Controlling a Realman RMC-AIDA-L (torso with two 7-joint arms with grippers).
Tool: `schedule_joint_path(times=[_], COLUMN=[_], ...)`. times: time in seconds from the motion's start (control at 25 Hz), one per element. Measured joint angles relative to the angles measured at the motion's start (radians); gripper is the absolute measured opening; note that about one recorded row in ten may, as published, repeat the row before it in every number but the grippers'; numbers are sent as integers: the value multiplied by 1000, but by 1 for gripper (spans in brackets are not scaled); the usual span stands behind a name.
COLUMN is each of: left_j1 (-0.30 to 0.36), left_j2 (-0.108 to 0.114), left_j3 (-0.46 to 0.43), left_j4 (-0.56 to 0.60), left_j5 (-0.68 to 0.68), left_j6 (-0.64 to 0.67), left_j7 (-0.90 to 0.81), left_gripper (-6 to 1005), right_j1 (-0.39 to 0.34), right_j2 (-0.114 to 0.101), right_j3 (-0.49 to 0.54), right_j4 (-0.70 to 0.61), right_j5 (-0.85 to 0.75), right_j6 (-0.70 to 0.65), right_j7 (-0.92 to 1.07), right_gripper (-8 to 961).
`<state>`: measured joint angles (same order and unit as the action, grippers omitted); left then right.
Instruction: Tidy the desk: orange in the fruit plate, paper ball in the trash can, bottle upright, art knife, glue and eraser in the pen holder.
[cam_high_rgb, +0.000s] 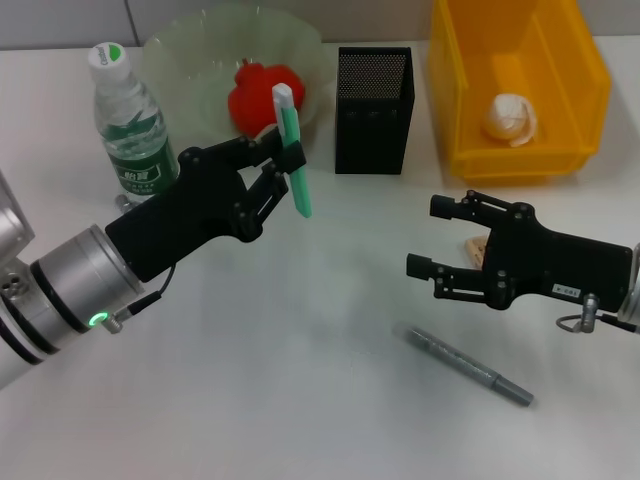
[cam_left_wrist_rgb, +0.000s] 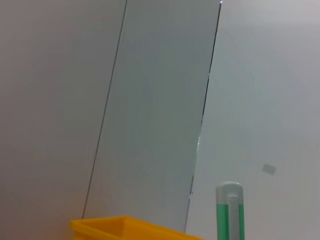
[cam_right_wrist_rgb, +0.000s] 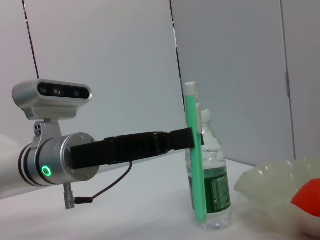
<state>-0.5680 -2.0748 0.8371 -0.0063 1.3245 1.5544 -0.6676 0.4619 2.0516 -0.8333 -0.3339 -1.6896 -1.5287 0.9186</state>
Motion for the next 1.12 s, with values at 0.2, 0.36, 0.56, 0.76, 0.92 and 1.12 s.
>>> schedule_joint_path(times=[0.2,0.36,0.56,0.76,0.92,1.12], left_j1=[-22,-87,-165,-221,-257,-291], left_j2=[-5,-5,-6,-7,-7,-7], left_j3=[0,-40,-121,-180,-215,-268], left_j4=[-11,-54,-88,-97,-103,-137], left_j5=[4,-2,3,8,10,10], left_j6=[11,-5,-62,-141,-194,-240], left_j7=[6,20,50,52,59,101], left_gripper=[199,201,205,208,211,214], right_j1=[0,-3,-6,-6,-4,-2], right_j2=[0,-1,6,9,10,13], right_j3=[-5,-6,-9,-8,-5,-8], right_j4=[0,-1,-1,-1,2,4], right_j5=[-4,-5,-6,-7,-7,-7], right_j6=[-1,-1,4,8,10,31], right_j7=[2,2,2,2,2,2], right_gripper=[764,763,762,761,760,760])
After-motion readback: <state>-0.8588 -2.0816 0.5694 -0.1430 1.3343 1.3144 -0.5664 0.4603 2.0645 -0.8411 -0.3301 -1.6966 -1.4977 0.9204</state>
